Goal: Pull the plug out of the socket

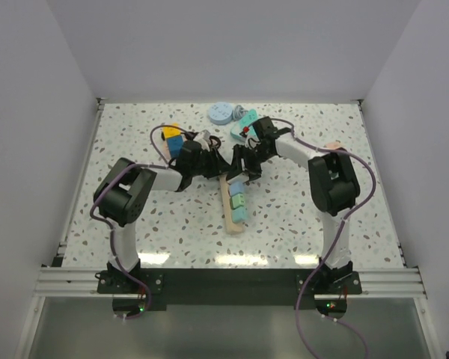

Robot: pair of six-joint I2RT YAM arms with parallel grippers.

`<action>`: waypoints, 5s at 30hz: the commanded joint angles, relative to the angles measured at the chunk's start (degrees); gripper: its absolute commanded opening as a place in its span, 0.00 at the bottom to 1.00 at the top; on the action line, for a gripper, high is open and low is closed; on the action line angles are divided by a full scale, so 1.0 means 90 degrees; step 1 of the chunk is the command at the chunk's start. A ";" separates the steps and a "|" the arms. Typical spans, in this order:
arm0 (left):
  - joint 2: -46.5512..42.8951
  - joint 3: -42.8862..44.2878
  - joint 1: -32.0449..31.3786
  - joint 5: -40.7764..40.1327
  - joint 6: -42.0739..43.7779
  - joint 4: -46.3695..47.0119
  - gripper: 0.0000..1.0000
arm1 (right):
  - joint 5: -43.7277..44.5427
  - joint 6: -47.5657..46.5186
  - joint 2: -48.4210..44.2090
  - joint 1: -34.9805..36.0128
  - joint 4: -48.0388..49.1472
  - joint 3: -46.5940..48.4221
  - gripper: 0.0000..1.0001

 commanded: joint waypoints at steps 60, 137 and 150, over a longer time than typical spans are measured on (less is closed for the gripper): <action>-0.0414 -0.0118 0.0242 0.0319 0.0380 -0.1031 0.00 | 0.4796 0.0352 -0.2031 -0.3441 -0.1130 -0.1451 0.22; -0.1009 -0.0771 0.0154 0.0573 -0.0265 -0.0494 0.77 | 0.0607 0.1290 -0.1220 0.0933 0.1984 -0.1588 0.00; -0.0550 -0.0567 0.0027 0.0378 0.0028 -0.0963 0.70 | 0.1065 0.1027 -0.1521 0.0631 0.1311 -0.1333 0.00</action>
